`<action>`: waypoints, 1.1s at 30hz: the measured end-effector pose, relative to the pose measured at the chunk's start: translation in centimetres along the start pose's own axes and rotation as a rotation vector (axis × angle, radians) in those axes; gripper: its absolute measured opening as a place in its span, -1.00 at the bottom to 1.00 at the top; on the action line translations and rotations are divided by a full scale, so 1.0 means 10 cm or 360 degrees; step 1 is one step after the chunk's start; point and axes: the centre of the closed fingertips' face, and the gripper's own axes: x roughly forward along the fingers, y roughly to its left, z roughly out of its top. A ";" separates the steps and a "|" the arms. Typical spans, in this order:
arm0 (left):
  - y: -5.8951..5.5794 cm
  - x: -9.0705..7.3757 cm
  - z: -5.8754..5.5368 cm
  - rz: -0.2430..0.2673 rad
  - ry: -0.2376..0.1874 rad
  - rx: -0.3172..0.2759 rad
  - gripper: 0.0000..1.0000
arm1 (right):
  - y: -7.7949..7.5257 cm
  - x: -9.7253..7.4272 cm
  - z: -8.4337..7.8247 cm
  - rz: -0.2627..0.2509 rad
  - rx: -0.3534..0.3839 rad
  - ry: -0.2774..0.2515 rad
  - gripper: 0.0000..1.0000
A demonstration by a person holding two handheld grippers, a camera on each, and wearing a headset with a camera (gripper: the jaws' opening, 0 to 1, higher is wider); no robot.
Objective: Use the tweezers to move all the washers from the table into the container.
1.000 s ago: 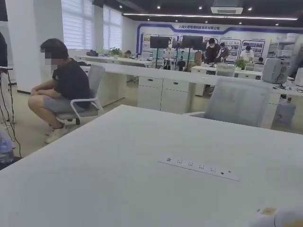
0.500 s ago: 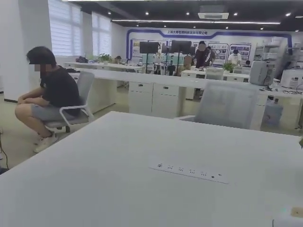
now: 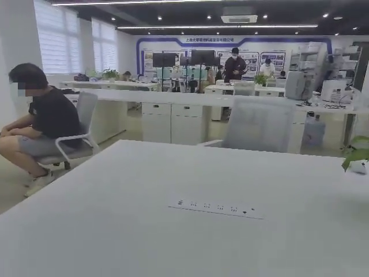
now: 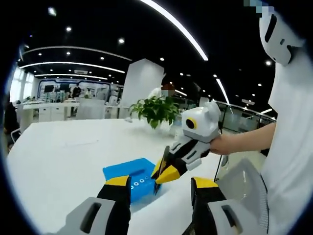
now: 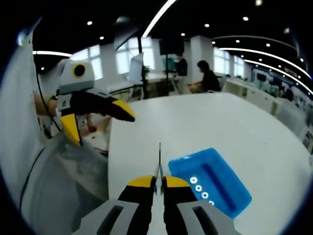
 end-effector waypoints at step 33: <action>-0.48 0.55 -0.47 -0.0510 0.0568 0.0438 -1.00 | 0.37 -0.07 -0.73 0.0189 -0.0383 0.0427 -0.92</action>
